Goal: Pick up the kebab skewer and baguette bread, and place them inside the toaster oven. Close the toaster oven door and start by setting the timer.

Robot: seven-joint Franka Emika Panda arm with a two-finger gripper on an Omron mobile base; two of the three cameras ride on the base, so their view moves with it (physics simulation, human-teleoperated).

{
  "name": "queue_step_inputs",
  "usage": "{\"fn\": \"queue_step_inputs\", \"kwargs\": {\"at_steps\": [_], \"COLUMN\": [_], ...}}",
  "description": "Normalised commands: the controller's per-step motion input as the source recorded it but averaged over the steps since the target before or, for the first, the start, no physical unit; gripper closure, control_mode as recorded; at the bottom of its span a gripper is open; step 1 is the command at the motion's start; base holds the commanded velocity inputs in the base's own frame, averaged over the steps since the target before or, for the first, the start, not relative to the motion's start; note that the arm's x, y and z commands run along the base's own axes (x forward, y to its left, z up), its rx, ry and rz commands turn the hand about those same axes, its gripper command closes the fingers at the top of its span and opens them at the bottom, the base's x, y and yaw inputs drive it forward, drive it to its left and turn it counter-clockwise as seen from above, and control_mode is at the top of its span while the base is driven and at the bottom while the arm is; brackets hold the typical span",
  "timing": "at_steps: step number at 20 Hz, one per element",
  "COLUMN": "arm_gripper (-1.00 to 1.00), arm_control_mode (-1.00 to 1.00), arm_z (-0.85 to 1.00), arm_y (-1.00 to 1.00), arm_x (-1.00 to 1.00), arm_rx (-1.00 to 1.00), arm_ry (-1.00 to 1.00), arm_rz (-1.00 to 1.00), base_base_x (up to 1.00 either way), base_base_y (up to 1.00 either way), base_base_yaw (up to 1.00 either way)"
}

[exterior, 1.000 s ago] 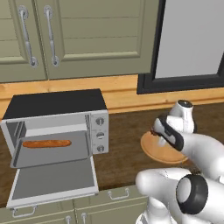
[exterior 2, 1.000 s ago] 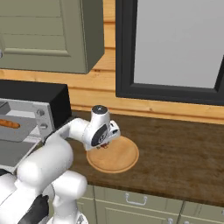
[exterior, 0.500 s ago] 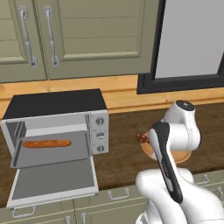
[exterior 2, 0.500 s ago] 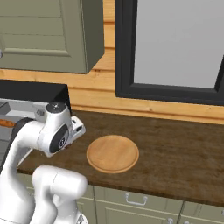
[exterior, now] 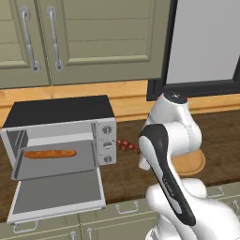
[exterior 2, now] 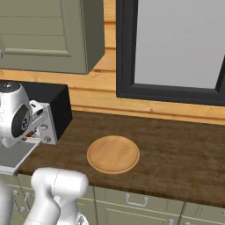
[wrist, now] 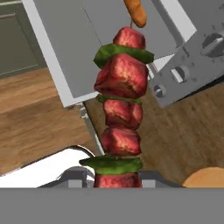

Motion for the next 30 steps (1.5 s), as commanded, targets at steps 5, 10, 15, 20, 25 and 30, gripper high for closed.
{"fn": "queue_step_inputs", "kwargs": {"at_steps": [5, 10, 15, 20, 25, 30], "arm_gripper": [1.00, 1.00, 1.00, 1.00, 1.00, 1.00], "arm_control_mode": [-1.00, -1.00, -1.00, -1.00, -1.00, -1.00], "arm_z": [-0.06, -0.34, -0.28, -0.26, -0.40, -0.64], "arm_y": [1.00, 1.00, 1.00, 0.79, 0.13, 0.04], "arm_x": [0.17, 0.40, 0.36, 0.70, 0.42, 0.19], "arm_rx": [-0.02, -0.03, -0.14, -0.08, 0.01, 0.05], "arm_ry": [0.00, 0.00, 0.00, 0.08, 0.01, 0.00], "arm_rz": [0.15, 0.08, 0.03, 0.05, 0.01, 0.00], "base_base_x": [0.00, 0.00, 0.00, 0.00, 0.00, 0.00], "base_base_y": [0.00, 0.00, 0.00, 0.00, 0.00, 0.00], "base_base_yaw": [0.00, 0.00, 0.00, 0.00, 0.00, 0.00]}}
